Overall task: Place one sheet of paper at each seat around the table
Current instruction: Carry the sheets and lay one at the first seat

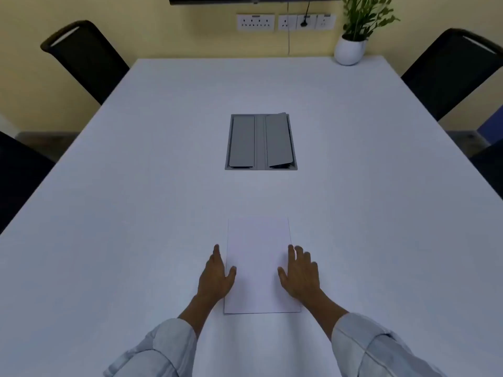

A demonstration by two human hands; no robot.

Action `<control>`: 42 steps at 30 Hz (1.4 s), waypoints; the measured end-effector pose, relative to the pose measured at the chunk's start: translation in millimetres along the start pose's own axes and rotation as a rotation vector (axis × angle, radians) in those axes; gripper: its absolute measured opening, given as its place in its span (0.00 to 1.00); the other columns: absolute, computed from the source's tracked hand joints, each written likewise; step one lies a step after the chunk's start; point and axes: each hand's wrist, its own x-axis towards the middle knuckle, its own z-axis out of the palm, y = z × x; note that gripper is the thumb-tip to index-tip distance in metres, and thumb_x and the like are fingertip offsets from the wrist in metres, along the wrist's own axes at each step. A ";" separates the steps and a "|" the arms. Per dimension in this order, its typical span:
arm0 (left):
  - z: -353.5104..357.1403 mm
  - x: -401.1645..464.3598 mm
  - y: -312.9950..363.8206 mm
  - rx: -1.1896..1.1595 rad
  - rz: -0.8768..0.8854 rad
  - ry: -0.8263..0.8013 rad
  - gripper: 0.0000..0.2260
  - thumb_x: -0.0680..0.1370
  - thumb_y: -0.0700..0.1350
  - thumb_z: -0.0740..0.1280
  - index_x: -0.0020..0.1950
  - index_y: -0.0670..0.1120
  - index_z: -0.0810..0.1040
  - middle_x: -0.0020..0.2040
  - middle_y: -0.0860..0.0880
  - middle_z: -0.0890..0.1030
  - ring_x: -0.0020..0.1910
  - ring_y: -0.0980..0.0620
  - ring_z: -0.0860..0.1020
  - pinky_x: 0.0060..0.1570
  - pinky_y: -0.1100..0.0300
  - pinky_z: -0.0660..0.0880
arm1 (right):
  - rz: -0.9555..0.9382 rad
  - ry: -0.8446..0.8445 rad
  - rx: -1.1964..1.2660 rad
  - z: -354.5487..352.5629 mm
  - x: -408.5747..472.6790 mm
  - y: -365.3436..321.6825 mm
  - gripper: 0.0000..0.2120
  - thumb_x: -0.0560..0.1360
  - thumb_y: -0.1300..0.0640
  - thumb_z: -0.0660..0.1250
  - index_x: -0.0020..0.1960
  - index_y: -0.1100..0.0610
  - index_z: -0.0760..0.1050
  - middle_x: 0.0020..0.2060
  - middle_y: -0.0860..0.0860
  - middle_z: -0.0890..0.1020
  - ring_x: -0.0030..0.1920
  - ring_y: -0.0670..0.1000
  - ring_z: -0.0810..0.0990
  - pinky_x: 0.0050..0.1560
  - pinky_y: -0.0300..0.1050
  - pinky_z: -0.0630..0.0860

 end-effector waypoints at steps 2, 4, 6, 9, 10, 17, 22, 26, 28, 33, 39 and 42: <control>4.7 -1.0 -4.3 -0.146 -0.133 0.026 0.39 0.79 0.48 0.67 0.79 0.37 0.47 0.74 0.35 0.68 0.71 0.38 0.70 0.69 0.49 0.68 | 0.143 -0.043 0.129 3.9 -4.4 -1.9 0.37 0.79 0.41 0.59 0.79 0.59 0.51 0.74 0.57 0.64 0.70 0.58 0.68 0.63 0.54 0.73; 10.3 -5.7 -4.6 -0.231 -0.276 0.024 0.39 0.77 0.46 0.70 0.79 0.37 0.50 0.70 0.34 0.73 0.69 0.38 0.72 0.67 0.50 0.68 | 0.220 -0.082 0.253 10.3 -9.4 -1.6 0.39 0.77 0.43 0.65 0.78 0.60 0.52 0.71 0.57 0.65 0.68 0.58 0.71 0.61 0.52 0.76; 17.1 -6.5 -5.3 -0.322 -0.368 0.032 0.38 0.75 0.45 0.73 0.77 0.37 0.55 0.65 0.36 0.77 0.65 0.39 0.75 0.64 0.53 0.69 | 0.252 -0.124 0.365 13.5 -9.1 -1.7 0.42 0.75 0.48 0.72 0.78 0.61 0.53 0.70 0.58 0.66 0.67 0.59 0.73 0.62 0.51 0.75; 21.5 -5.6 -4.1 -0.401 -0.423 0.044 0.35 0.73 0.44 0.75 0.74 0.38 0.62 0.57 0.39 0.80 0.58 0.41 0.77 0.59 0.55 0.71 | 0.287 -0.117 0.497 16.3 -6.4 -1.7 0.42 0.72 0.54 0.75 0.77 0.62 0.55 0.69 0.60 0.68 0.68 0.60 0.73 0.66 0.51 0.72; 22.6 -5.3 -4.4 -0.420 -0.436 0.042 0.34 0.72 0.44 0.75 0.73 0.39 0.64 0.55 0.40 0.80 0.56 0.42 0.78 0.58 0.55 0.71 | 0.308 -0.102 0.554 17.8 -6.0 -1.5 0.41 0.72 0.56 0.76 0.76 0.63 0.56 0.69 0.61 0.70 0.69 0.61 0.72 0.67 0.51 0.71; 18.3 -6.3 -7.1 -0.450 -0.464 0.051 0.24 0.71 0.41 0.76 0.64 0.38 0.73 0.52 0.42 0.80 0.49 0.46 0.76 0.52 0.59 0.70 | 0.423 0.008 0.812 24.9 -10.2 4.7 0.16 0.73 0.61 0.73 0.59 0.65 0.78 0.52 0.60 0.84 0.54 0.60 0.82 0.53 0.47 0.77; 9.5 2.0 -11.9 -0.431 -0.451 0.050 0.26 0.71 0.44 0.77 0.64 0.37 0.73 0.55 0.39 0.80 0.52 0.44 0.78 0.54 0.57 0.72 | 0.469 -0.009 1.049 25.4 -18.7 16.1 0.15 0.73 0.61 0.75 0.59 0.64 0.80 0.50 0.56 0.83 0.52 0.56 0.82 0.57 0.45 0.77; -4.5 15.4 -11.5 -0.459 -0.428 0.042 0.31 0.69 0.50 0.78 0.66 0.38 0.71 0.58 0.39 0.79 0.56 0.42 0.78 0.59 0.53 0.74 | 0.437 0.019 1.209 24.8 -29.0 27.4 0.17 0.73 0.60 0.76 0.60 0.63 0.80 0.50 0.55 0.85 0.52 0.53 0.83 0.58 0.47 0.80; -10.9 23.4 -8.7 -0.497 -0.412 0.004 0.34 0.69 0.51 0.79 0.67 0.37 0.70 0.58 0.40 0.79 0.57 0.40 0.80 0.61 0.49 0.76 | 0.422 0.036 1.270 22.6 -35.4 31.7 0.16 0.73 0.60 0.76 0.59 0.63 0.80 0.53 0.59 0.85 0.57 0.58 0.83 0.65 0.56 0.77; -19.8 34.4 9.6 -0.703 -0.322 -0.209 0.10 0.75 0.41 0.74 0.54 0.41 0.80 0.56 0.40 0.83 0.49 0.45 0.83 0.43 0.54 0.81 | 0.412 0.113 1.392 14.4 -58.3 35.2 0.11 0.73 0.62 0.75 0.56 0.61 0.82 0.52 0.59 0.86 0.57 0.59 0.84 0.64 0.60 0.77; -13.2 32.1 40.6 -0.696 -0.177 -0.315 0.04 0.76 0.41 0.71 0.50 0.44 0.84 0.51 0.43 0.86 0.51 0.43 0.84 0.51 0.48 0.82 | 0.476 0.269 1.466 6.0 -102.5 40.9 0.08 0.74 0.61 0.74 0.52 0.54 0.84 0.48 0.52 0.88 0.51 0.53 0.87 0.57 0.52 0.82; -4.3 23.1 61.6 -0.702 -0.114 -0.387 0.06 0.76 0.42 0.71 0.52 0.44 0.84 0.50 0.45 0.86 0.48 0.47 0.84 0.43 0.55 0.81 | 0.528 0.362 1.499 0.2 -129.7 49.4 0.08 0.74 0.61 0.74 0.52 0.52 0.84 0.47 0.49 0.88 0.50 0.50 0.87 0.52 0.43 0.83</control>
